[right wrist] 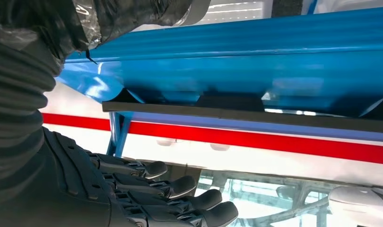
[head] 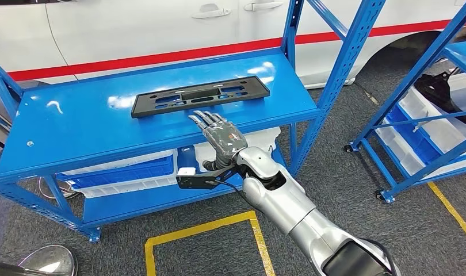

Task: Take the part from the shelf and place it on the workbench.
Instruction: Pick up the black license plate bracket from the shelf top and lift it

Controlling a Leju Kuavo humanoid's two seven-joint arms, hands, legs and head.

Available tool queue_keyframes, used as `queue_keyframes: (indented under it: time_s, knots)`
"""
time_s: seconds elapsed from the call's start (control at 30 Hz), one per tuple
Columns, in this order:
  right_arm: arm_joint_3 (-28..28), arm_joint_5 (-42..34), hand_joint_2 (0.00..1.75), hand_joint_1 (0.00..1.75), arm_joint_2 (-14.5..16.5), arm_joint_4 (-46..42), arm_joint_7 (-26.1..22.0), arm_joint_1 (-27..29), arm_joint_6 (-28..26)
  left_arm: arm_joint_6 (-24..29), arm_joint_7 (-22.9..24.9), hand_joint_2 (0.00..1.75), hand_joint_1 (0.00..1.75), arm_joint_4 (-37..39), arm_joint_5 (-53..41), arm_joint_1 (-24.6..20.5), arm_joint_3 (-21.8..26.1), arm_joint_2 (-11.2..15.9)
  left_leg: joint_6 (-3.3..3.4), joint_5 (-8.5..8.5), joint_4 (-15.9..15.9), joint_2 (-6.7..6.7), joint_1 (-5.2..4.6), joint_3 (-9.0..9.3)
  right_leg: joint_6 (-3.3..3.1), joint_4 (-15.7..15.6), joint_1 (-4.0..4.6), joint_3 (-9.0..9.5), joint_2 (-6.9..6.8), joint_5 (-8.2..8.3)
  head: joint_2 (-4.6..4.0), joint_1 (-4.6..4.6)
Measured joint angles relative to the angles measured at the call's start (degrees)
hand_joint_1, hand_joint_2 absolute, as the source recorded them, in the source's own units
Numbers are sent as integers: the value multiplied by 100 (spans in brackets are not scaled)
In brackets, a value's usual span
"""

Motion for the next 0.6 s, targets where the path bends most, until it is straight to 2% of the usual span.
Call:
queue_keyframes:
  time_s: [0.07,0.13,0.17,0.23,0.27,0.3,0.33,0.37,0.4,0.43,0.47,0.53,0.6]
  knots:
    - [0,5,175,0,25,6,-7,-16,6,-4,-11,0,0,0,-4,-1,3,-6,43,38,-55,11,22,14,38,-10,5,5,1,5,0,1]
    - [1,11,175,0,39,9,-10,-48,4,-7,-21,0,0,0,-5,-2,3,-20,106,100,-151,34,61,44,76,200,13,-99,-2,-126,0,3]
    - [1,13,175,0,40,13,-11,-57,3,-7,-25,0,0,0,-5,-2,4,-29,125,121,-179,46,77,53,91,480,9,-242,-6,-271,0,5]
    - [2,16,175,0,38,30,-12,-54,4,-7,-27,0,0,0,-5,1,5,-42,137,120,-187,53,76,45,119,1222,-6,-648,-6,-559,0,4]
    - [2,17,175,0,37,45,-12,-44,4,-7,-28,0,0,1,-5,3,6,-48,135,111,-184,54,77,46,133,1480,-18,-810,-7,-593,0,5]
    - [2,19,175,0,36,57,-12,-37,5,-7,-28,0,0,1,-6,4,7,-55,128,97,-179,52,81,53,144,1531,-31,-879,-8,-505,0,4]
    - [2,24,175,0,35,65,-12,-38,5,-7,-29,0,0,2,-8,4,10,-61,115,76,-169,48,86,68,150,1361,-45,-839,-9,-309,0,4]
    - [2,30,175,0,35,68,-13,-44,6,-7,-30,0,0,2,-10,3,16,-66,92,48,-149,43,93,87,152,1003,-59,-707,-9,-49,0,4]
    - [3,37,175,0,35,70,-15,-51,8,-7,-31,0,0,2,-11,5,27,-70,63,13,-129,38,96,94,144,646,-62,-553,-3,138,0,5]
    - [4,45,175,0,37,74,-17,-60,11,-7,-33,0,0,3,-13,2,44,-72,28,-21,-97,33,91,93,124,336,-52,-419,4,240,0,4]
    - [5,53,175,0,38,78,-19,-64,15,-7,-35,0,0,3,-14,-1,64,-72,-9,-43,-75,29,89,79,92,157,-36,-345,11,265,0,3]
    - [7,67,175,0,42,88,-21,-68,28,-7,-38,0,0,5,-14,-10,95,-73,-84,-60,-69,24,92,58,12,80,0,-319,19,201,0,1]
    - [7,76,175,0,59,91,-23,-72,38,-8,-40,0,0,7,-14,-11,104,-83,-145,-108,-36,53,110,51,-67,39,-15,-277,16,195,0,3]
